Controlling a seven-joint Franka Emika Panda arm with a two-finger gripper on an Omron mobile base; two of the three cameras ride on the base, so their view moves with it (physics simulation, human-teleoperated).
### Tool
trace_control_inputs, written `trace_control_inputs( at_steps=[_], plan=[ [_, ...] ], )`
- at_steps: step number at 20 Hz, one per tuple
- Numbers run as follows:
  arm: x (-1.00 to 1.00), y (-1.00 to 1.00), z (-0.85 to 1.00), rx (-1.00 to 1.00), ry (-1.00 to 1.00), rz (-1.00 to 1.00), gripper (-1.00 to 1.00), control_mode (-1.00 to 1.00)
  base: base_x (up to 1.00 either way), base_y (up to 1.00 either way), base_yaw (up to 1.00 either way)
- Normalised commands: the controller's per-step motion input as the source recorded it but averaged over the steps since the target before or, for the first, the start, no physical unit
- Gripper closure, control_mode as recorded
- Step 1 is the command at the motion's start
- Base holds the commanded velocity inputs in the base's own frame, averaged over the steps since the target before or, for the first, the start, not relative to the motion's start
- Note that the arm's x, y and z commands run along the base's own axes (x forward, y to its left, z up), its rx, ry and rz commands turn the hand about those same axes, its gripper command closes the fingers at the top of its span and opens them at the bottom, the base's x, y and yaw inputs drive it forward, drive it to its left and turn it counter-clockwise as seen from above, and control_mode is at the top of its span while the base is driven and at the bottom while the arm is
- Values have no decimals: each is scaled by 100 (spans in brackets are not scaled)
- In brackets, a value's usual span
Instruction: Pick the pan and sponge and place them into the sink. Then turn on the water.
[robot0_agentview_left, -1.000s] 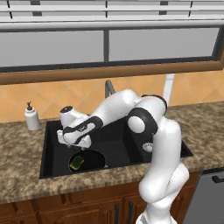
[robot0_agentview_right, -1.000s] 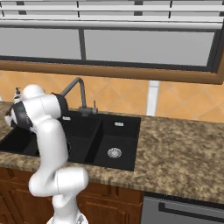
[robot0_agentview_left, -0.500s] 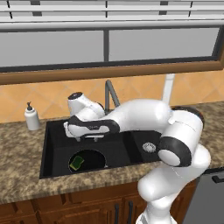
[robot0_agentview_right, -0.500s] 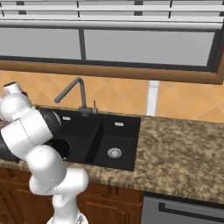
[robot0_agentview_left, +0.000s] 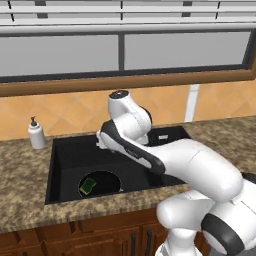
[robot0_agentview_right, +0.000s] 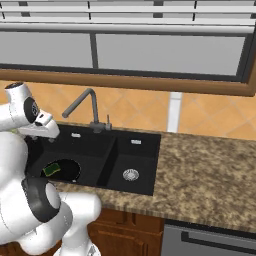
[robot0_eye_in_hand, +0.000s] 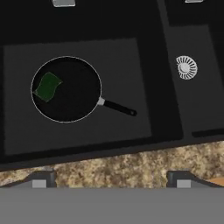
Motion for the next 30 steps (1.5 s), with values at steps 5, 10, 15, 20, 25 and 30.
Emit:
trace_control_inputs(
  at_steps=[5, 10, 15, 20, 25, 30],
  plan=[
    [-24, -91, 46, 0, -13, 21, -100, -100, 0, 0, 0],
    [-25, -89, 23, 0, -21, 17, -100, -100, 0, 0, 0],
    [15, -71, 1, 2, -8, 15, -100, -100, 0, 0, 0],
    [40, -46, 6, 7, -1, 16, -100, -100, 0, 0, 0],
    [36, -44, 12, 8, -6, 12, -100, -100, 0, 0, 0],
    [28, -11, 3, 1, -22, 1, -100, -100, 0, 0, 0]
  ],
)
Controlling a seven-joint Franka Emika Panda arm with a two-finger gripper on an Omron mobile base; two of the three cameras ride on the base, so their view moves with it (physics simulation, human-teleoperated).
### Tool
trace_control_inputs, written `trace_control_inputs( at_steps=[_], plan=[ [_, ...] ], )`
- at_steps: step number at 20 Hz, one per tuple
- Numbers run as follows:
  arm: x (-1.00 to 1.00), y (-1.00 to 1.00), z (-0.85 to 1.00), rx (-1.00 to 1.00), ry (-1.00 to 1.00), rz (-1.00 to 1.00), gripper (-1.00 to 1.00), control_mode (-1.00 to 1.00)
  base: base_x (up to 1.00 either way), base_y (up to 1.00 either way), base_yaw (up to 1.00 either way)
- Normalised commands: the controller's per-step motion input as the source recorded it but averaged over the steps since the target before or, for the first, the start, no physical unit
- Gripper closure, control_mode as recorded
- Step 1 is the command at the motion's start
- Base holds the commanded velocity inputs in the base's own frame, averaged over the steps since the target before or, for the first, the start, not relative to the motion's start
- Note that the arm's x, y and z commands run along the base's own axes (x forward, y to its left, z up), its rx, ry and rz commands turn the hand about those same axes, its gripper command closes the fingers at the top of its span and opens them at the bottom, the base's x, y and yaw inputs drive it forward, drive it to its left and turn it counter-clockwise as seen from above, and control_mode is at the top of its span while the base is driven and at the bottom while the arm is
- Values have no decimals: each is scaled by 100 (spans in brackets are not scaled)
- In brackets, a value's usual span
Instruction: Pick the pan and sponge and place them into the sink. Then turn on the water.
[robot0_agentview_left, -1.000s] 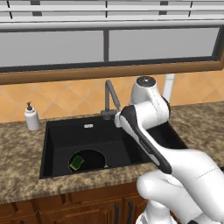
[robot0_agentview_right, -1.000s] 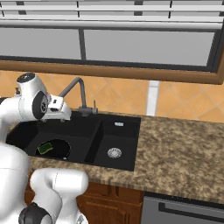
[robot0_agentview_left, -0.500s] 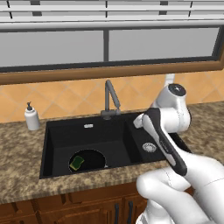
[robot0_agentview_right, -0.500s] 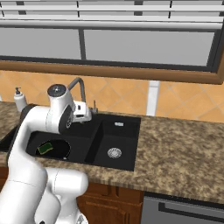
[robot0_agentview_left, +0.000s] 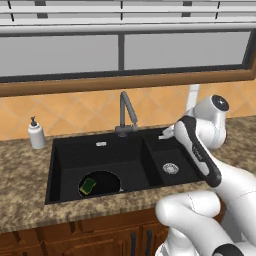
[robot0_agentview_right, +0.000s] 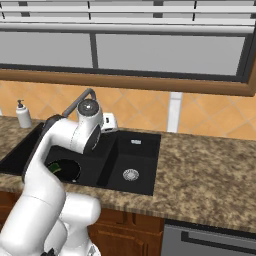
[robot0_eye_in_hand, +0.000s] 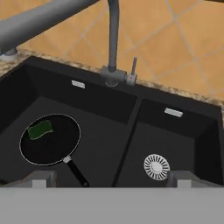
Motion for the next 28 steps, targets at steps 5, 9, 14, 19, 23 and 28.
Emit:
trace_control_inputs(
  at_steps=[5, 9, 14, 19, 23, 28],
  plan=[
    [48, 0, 0, 0, -10, 0, -100, -100, 0, 0, 0],
    [60, 0, -5, 0, -5, 0, -100, -100, 0, 0, 0],
    [38, 0, -1, 0, -10, 0, -100, -100, 0, 0, 0],
    [8, 0, 0, 2, -18, 0, -100, -100, 0, 0, 0],
    [3, 5, -8, 3, -23, 0, -100, -100, 0, 0, 0],
    [0, 0, -1, 13, -29, 0, -100, -100, 0, 0, 0]
  ],
)
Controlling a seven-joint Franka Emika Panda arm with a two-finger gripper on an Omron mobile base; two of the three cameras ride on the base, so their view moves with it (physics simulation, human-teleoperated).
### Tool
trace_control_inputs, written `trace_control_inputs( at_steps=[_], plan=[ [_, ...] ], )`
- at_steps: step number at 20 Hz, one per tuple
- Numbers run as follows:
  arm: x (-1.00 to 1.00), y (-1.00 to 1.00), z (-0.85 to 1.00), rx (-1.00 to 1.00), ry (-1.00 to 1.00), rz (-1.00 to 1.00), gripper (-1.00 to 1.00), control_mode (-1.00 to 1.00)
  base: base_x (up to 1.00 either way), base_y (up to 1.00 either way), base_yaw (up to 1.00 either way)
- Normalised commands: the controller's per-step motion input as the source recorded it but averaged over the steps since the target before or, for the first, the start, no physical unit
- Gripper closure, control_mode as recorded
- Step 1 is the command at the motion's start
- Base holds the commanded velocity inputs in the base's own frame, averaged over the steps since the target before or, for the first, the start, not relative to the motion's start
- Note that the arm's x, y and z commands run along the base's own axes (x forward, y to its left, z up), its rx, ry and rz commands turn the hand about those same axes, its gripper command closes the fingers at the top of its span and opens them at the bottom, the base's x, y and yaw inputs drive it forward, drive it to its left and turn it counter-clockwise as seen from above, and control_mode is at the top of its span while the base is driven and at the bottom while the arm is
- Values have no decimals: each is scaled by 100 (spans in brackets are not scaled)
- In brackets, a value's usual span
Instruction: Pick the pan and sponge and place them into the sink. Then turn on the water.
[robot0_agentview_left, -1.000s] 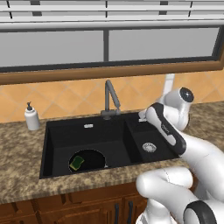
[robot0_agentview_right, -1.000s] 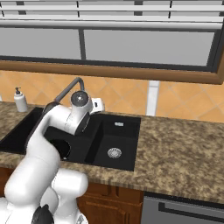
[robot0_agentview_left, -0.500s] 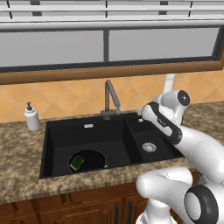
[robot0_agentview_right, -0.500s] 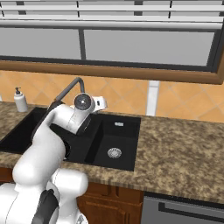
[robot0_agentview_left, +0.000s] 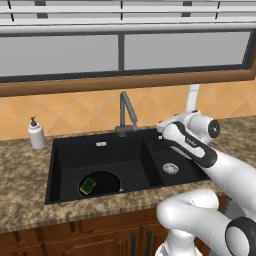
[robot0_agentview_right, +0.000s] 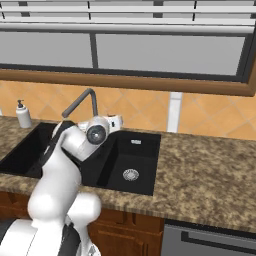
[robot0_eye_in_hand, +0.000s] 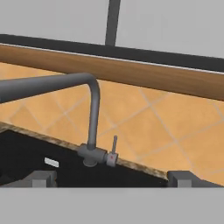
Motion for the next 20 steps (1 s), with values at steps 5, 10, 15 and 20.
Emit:
trace_control_inputs(
  at_steps=[5, 10, 15, 20],
  plan=[
    [5, 0, 0, 13, -23, 0, -100, -100, 0, 0, 0],
    [17, 6, 0, 7, -2, 0, -100, -100, 0, 0, 0],
    [32, 0, 0, 4, 4, 4, -100, -100, 0, 0, 0],
    [25, 0, 0, 7, 9, 9, -100, -100, 0, 0, 0]
  ],
)
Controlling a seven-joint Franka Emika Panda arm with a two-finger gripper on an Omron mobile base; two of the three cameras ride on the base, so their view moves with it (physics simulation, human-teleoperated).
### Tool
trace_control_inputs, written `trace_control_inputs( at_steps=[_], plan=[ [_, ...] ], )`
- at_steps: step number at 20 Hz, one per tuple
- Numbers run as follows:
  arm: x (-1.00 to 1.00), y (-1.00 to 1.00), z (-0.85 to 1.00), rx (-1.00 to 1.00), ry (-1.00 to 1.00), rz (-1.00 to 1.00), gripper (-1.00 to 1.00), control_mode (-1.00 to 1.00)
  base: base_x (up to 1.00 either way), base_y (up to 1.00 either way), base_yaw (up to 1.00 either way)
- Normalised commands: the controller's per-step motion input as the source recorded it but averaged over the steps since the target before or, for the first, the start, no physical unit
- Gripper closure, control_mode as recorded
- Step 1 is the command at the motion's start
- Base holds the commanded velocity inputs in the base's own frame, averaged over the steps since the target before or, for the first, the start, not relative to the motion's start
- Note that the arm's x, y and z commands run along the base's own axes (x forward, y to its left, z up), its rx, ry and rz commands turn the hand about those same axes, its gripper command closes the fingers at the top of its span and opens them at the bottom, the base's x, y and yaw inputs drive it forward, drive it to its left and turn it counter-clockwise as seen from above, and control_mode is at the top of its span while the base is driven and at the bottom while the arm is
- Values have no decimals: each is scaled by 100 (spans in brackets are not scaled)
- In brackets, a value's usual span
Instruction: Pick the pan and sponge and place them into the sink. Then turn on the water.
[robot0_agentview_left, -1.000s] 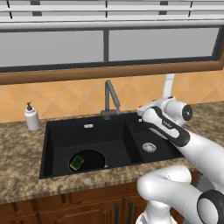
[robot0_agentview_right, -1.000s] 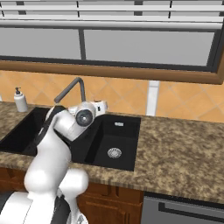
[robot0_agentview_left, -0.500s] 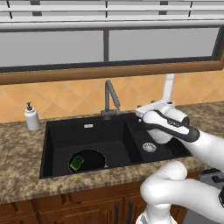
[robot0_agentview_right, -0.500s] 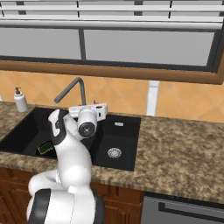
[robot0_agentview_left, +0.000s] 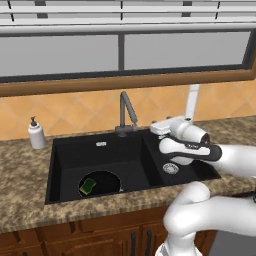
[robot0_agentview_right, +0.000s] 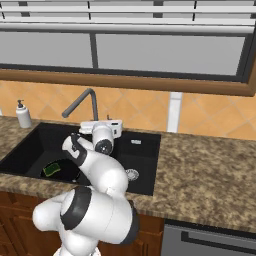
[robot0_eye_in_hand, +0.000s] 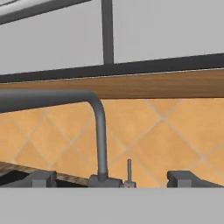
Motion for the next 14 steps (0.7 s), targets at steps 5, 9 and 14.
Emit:
trace_control_inputs(
  at_steps=[5, 9, 14],
  plan=[
    [12, 0, 0, 3, 8, 10, -100, -100, 0, 0, 0],
    [13, 1, 10, 0, 4, 7, -100, -100, 0, 0, 0],
    [21, 0, 8, -6, 0, 8, -100, -100, 0, 0, 0]
  ],
)
